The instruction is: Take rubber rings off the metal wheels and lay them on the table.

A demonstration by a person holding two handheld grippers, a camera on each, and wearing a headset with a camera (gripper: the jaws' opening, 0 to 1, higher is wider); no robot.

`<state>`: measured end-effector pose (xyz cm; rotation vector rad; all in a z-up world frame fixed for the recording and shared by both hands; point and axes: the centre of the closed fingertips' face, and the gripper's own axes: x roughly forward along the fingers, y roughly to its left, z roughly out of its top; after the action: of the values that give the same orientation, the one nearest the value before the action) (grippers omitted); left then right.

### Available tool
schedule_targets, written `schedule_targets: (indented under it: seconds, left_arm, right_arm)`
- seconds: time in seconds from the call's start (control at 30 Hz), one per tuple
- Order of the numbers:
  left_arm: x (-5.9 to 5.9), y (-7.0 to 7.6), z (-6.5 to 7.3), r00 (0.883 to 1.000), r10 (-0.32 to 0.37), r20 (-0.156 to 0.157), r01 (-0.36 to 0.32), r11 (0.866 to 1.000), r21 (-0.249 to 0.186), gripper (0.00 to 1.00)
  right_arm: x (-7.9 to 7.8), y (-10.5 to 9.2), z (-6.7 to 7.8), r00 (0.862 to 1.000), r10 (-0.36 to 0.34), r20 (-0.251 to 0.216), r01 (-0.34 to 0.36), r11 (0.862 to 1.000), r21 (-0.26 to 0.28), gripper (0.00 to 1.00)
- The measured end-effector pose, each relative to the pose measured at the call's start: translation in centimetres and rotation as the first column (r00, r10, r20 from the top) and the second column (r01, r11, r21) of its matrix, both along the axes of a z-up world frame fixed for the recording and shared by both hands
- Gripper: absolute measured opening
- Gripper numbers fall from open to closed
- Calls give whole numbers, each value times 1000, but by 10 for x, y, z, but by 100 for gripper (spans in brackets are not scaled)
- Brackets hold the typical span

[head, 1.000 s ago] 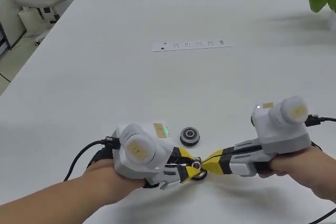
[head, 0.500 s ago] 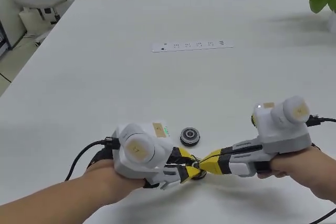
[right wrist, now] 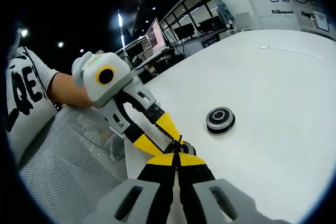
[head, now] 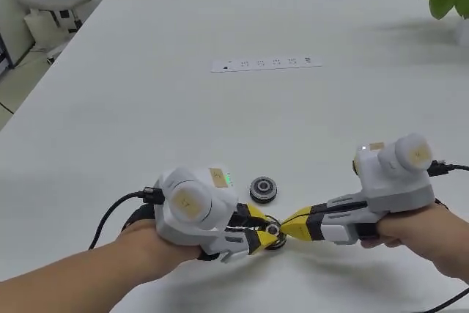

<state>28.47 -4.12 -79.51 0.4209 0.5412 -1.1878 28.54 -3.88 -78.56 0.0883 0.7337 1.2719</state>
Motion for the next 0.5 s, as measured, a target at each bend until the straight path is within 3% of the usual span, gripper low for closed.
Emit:
schedule_targets:
  seconds: [0.27,0.5]
  left_arm:
    - [-1,1,5,1000,7,-23,-7,1000,-21,20]
    - [-5,3,13,1000,-3,-16,2,1000,-28,30]
  right_arm:
    - [-1,2,3,1000,-7,-4,7,1000,7,0]
    - [-1,2,4,1000,-13,-6,13,1000,13,0]
